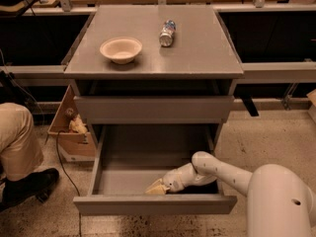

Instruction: Open middle drawer

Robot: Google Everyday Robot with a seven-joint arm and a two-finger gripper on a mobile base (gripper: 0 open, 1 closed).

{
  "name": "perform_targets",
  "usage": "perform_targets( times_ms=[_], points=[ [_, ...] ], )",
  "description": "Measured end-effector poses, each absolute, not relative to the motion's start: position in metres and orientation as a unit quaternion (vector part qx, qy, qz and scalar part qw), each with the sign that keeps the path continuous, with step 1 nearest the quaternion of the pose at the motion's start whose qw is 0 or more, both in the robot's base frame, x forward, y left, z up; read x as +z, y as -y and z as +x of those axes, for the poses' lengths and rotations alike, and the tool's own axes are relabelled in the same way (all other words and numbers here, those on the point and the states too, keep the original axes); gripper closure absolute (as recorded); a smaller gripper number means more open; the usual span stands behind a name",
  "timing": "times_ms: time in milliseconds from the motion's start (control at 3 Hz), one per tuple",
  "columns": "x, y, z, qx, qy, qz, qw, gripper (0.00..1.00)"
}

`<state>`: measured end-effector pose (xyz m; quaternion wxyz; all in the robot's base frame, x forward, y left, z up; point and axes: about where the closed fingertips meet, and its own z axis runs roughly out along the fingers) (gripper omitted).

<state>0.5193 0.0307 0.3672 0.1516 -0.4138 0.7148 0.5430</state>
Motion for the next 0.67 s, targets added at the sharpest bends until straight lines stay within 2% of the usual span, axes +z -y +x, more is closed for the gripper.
perform_targets(
  times_ms=[667],
  points=[
    [0.366,-0.040,0.500,0.555,-0.723,-0.386,0.142,1.00]
  ],
)
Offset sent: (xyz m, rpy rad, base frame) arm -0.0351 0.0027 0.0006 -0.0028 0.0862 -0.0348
